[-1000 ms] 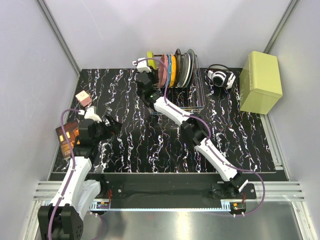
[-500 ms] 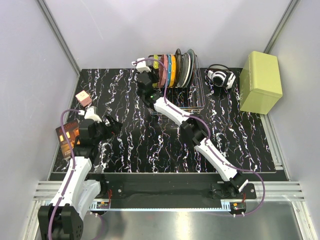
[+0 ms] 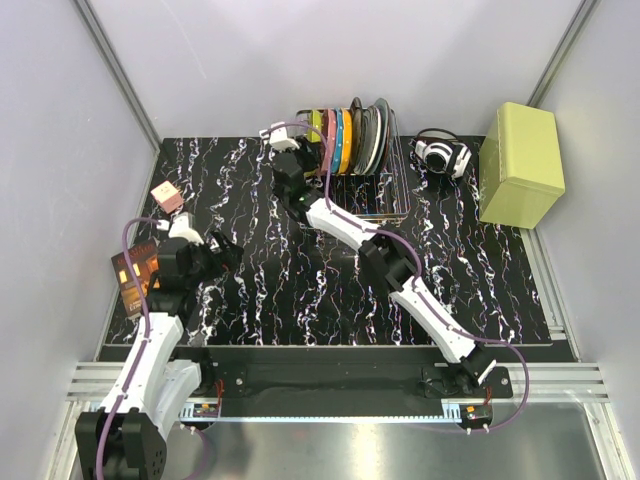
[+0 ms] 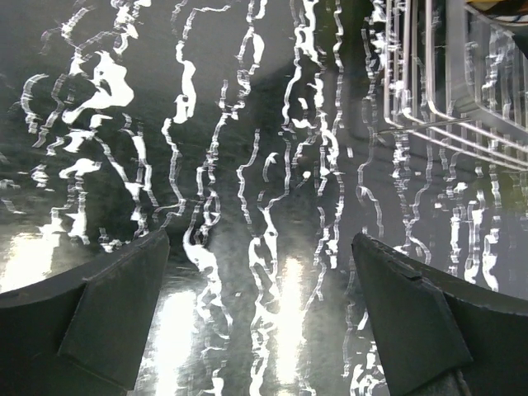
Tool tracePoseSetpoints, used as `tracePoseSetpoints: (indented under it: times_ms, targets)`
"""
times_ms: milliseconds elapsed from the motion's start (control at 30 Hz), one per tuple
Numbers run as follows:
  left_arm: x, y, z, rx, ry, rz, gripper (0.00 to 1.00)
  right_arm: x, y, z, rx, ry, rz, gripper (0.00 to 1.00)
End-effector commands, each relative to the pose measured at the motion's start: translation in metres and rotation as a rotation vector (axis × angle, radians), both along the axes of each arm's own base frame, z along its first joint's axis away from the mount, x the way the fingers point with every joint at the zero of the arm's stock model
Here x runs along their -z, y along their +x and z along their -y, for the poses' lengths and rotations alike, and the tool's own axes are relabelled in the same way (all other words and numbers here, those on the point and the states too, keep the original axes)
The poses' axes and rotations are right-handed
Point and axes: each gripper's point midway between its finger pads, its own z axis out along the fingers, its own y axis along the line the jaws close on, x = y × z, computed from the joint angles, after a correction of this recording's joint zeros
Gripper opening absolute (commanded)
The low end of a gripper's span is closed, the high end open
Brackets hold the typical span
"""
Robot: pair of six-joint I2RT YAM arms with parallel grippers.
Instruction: Load the plates into the dish rack
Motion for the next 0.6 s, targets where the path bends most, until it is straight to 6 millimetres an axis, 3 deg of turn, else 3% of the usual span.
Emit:
tracePoseSetpoints:
  times_ms: [0, 33, 67, 100, 133, 167, 233, 267, 300, 333, 367, 400, 433, 467, 500, 567]
  targets:
    - [-0.037, 0.014, -0.021, -0.043, 0.131, 0.099, 0.99, -0.098, -0.040, 0.019, 0.082, 0.071, 0.085, 0.57]
    - [-0.044, 0.017, -0.030, -0.079, 0.163, 0.110, 0.99, -0.100, -0.042, 0.024, 0.088, 0.051, 0.066, 0.67]
    - [-0.047, 0.018, -0.034, -0.082, 0.195, 0.118, 0.99, -0.112, -0.048, 0.029, 0.085, 0.056, 0.061, 0.89]
    - [-0.050, 0.018, -0.037, -0.088, 0.211, 0.120, 0.99, -0.118, -0.050, 0.031, 0.072, 0.054, 0.055, 0.97]
    - [-0.059, 0.019, -0.037, -0.085, 0.221, 0.142, 0.99, -0.117, -0.052, 0.031, 0.056, 0.022, 0.016, 1.00]
    - [-0.064, 0.019, -0.038, -0.080, 0.239, 0.156, 0.99, -0.136, -0.058, 0.035, 0.039, 0.073, 0.027, 1.00]
    - [-0.079, 0.020, -0.038, -0.076, 0.249, 0.197, 0.99, -0.144, -0.063, 0.035, -0.019, 0.060, -0.015, 1.00]
    - [-0.085, 0.019, -0.039, -0.073, 0.262, 0.212, 0.99, -0.165, -0.069, 0.044, -0.042, 0.132, -0.001, 1.00]
    - [-0.088, 0.019, -0.039, -0.071, 0.269, 0.220, 0.99, -0.174, -0.069, 0.042, -0.112, 0.159, -0.014, 1.00]
    - [-0.096, 0.019, -0.039, -0.068, 0.279, 0.241, 0.99, -0.163, -0.073, 0.052, -0.131, 0.127, -0.110, 1.00]
    - [-0.100, 0.020, -0.041, -0.055, 0.317, 0.256, 0.99, -0.186, -0.070, 0.079, -0.122, 0.276, -0.096, 1.00]
    - [-0.108, 0.022, -0.043, -0.046, 0.343, 0.275, 0.99, -0.164, -0.073, 0.087, -0.176, 0.273, -0.235, 1.00]
    - [-0.106, 0.026, -0.049, -0.059, 0.380, 0.261, 0.99, -0.163, -0.073, 0.099, -0.169, 0.386, -0.266, 1.00]
    - [-0.109, 0.029, -0.054, -0.049, 0.442, 0.266, 0.99, -0.165, -0.073, 0.121, -0.145, 0.423, -0.292, 1.00]
    - [-0.117, 0.034, -0.057, -0.050, 0.477, 0.275, 0.99, -0.149, -0.069, 0.160, -0.082, 0.431, -0.362, 1.00]
    - [-0.117, 0.045, -0.068, -0.048, 0.575, 0.253, 0.99, -0.126, -0.071, 0.208, 0.052, 0.446, -0.402, 1.00]
